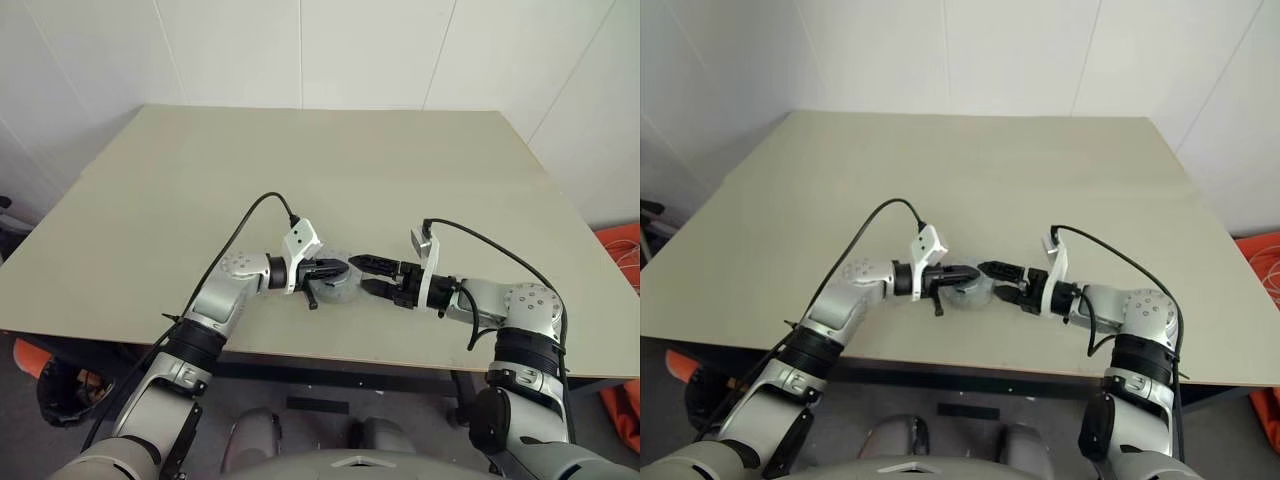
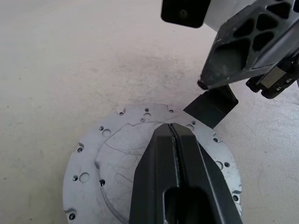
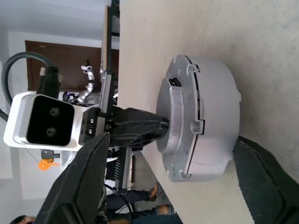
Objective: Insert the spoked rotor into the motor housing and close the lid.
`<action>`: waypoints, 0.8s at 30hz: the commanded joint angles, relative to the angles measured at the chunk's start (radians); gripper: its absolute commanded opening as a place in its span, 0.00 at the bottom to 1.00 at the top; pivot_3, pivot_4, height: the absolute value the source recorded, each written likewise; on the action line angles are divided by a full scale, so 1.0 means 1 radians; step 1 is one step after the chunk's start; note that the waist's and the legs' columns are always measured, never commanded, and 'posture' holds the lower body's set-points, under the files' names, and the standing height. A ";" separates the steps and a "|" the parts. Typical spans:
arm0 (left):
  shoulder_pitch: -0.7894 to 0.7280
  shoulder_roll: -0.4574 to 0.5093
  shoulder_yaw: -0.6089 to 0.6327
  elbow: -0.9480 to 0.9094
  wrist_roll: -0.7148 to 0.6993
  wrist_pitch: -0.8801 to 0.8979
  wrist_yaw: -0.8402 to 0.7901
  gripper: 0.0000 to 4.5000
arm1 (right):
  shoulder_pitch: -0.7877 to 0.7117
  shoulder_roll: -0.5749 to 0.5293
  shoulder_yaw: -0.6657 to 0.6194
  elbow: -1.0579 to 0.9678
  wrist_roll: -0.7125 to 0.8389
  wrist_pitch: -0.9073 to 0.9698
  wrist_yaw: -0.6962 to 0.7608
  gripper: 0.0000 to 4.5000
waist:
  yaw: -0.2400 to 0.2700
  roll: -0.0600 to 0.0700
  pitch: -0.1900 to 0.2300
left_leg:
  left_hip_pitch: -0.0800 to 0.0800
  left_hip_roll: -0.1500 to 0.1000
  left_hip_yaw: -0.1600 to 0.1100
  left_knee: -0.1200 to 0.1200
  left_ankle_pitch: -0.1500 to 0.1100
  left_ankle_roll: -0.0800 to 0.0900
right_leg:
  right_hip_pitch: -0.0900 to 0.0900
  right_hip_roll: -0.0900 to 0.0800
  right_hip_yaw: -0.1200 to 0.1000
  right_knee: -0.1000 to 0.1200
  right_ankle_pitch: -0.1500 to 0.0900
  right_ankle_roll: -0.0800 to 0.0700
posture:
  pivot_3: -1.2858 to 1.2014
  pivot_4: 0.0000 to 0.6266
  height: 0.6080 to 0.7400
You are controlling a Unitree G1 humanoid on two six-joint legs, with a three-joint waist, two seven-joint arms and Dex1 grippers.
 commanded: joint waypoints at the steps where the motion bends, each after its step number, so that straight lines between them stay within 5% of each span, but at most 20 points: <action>1: 0.011 0.005 -0.020 0.014 0.013 0.013 0.001 0.00 | -0.051 0.025 -0.019 -0.056 0.047 -0.006 0.018 0.99 | 0.000 0.000 0.000 | 0.000 0.000 0.000 0.000 0.000 0.000 | 0.000 0.000 0.000 0.000 0.000 0.000 | 0.52 0.00 1.00; 10: 0.011 0.004 -0.020 0.018 0.015 0.008 -0.001 0.00 | -0.061 0.059 -0.029 -0.039 0.124 0.017 0.000 0.99 | 0.000 0.000 0.000 | 0.000 0.000 0.000 0.000 0.000 0.000 | 0.000 0.000 0.000 0.000 0.000 0.000 | 0.52 0.00 1.00; 19: 0.013 0.003 -0.020 0.019 0.014 0.008 0.003 0.00 | -0.035 0.011 0.170 -0.047 0.105 0.017 -0.062 0.99 | -0.002 0.000 0.000 | 0.001 0.001 0.000 0.000 0.000 -0.001 | 0.001 0.000 0.000 0.001 0.000 0.000 | 0.52 0.00 1.00; 24: 0.015 0.003 -0.019 0.018 0.012 0.009 0.005 0.00 | -0.058 0.044 0.110 -0.006 0.035 -0.008 -0.119 0.99 | -0.004 0.000 0.000 | 0.004 0.001 0.000 0.000 0.001 -0.002 | 0.002 0.000 0.000 0.001 0.000 0.000 | 0.52 0.00 1.00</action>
